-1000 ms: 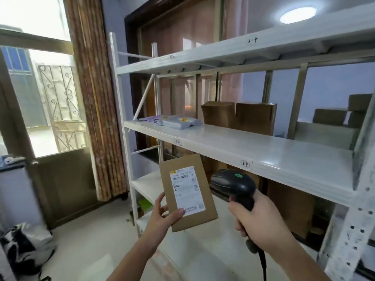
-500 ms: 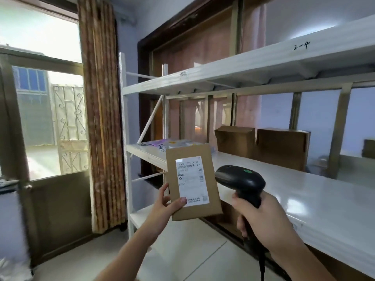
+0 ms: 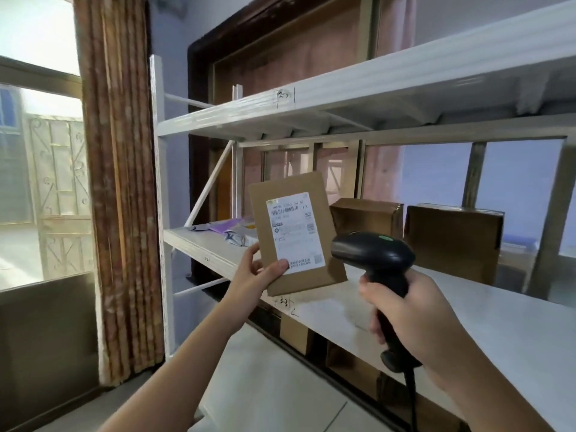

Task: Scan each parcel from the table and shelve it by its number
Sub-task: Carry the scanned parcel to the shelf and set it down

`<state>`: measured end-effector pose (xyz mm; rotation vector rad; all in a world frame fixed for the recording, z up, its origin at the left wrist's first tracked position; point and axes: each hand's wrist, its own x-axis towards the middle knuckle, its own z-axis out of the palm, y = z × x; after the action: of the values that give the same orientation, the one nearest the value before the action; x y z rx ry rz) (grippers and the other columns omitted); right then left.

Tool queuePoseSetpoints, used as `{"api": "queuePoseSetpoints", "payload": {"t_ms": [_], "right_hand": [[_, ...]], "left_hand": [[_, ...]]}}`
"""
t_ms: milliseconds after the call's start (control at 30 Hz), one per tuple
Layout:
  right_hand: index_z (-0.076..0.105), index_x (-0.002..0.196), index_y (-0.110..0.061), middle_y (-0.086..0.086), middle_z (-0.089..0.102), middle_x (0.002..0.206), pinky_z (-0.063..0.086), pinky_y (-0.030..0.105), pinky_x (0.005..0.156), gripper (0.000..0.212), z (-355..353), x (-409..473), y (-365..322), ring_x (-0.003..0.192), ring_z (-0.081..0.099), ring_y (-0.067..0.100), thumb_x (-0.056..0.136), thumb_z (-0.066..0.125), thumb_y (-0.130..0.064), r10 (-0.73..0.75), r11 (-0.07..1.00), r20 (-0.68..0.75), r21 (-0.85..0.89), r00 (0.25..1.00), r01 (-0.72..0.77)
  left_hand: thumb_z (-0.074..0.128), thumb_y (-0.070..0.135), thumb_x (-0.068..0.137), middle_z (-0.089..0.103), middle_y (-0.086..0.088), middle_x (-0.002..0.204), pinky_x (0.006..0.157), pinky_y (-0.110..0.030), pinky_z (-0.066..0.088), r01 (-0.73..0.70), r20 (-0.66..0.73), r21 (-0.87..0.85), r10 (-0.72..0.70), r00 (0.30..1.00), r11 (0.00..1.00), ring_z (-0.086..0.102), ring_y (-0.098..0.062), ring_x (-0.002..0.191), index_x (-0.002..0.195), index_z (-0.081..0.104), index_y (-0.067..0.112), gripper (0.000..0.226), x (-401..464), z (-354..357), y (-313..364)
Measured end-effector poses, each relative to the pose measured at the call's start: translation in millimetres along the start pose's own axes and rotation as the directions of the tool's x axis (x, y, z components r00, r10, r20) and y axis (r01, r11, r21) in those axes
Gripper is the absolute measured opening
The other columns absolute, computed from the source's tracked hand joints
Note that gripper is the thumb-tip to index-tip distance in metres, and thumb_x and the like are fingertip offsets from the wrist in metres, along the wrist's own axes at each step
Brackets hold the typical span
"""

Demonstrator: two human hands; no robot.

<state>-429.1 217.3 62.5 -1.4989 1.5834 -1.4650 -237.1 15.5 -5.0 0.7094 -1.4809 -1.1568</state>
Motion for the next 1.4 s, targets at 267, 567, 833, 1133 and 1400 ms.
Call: {"api": "queuePoseSetpoints", "payload": {"t_ms": [267,567,833,1133,1400], "right_hand": [[0.064,0.095,-0.017,0.013,0.064,0.06,0.054,0.037,0.062,0.007,57,70,-3,0.052,0.06,0.022,0.093,0.063,-0.024,0.038,0.995,-0.148,-0.086,0.988,-0.051],[0.062,0.094,-0.013,0.014,0.064,0.058,0.054,0.038,0.062,0.012,90,126,0,0.049,0.06,0.023,0.092,0.064,-0.025,0.102,0.983,-0.333,-0.109,0.938,-0.145],[0.063,0.096,-0.015,0.012,0.065,0.06,0.054,0.032,0.058,0.01,81,157,7,0.05,0.06,0.019,0.093,0.063,-0.025,0.117,0.976,-0.422,-0.121,0.899,-0.183],[0.062,0.093,-0.015,0.012,0.064,0.059,0.053,0.032,0.059,0.007,93,180,18,0.049,0.058,0.018,0.092,0.063,-0.021,0.138,0.967,-0.435,-0.137,0.89,-0.217],[0.061,0.097,-0.015,0.007,0.063,0.057,0.053,0.024,0.053,0.01,111,198,24,0.045,0.058,0.014,0.095,0.063,-0.025,0.222,0.951,-0.507,-0.076,0.833,-0.3]], "left_hand": [[0.086,0.042,0.072,0.073,-0.002,0.128,0.081,-0.024,0.061,-0.02,0.239,0.037,0.011,0.971,0.999,0.075,-0.014,0.107,0.149,0.04,0.033,0.089,113,-29,-23],[0.097,0.055,0.05,0.065,0.001,0.135,0.103,-0.041,0.057,0.004,0.454,0.166,-0.08,0.887,0.986,0.068,-0.018,0.119,0.155,0.024,0.033,0.13,222,-28,-49],[0.097,0.027,0.072,0.062,0.009,0.126,0.104,-0.035,0.051,-0.082,0.625,0.252,-0.098,0.775,0.964,0.059,-0.008,0.116,0.157,0.009,0.03,0.122,299,18,-51],[0.106,0.053,0.035,0.064,-0.001,0.136,0.114,-0.049,0.049,-0.052,0.68,0.266,-0.149,0.718,0.963,0.063,-0.022,0.127,0.153,0.015,0.034,0.15,347,38,-75],[0.096,0.027,0.075,0.065,0.004,0.141,0.1,-0.019,0.05,-0.133,0.738,0.372,-0.206,0.643,0.918,0.063,-0.01,0.124,0.145,0.015,0.025,0.107,381,41,-100]]}}
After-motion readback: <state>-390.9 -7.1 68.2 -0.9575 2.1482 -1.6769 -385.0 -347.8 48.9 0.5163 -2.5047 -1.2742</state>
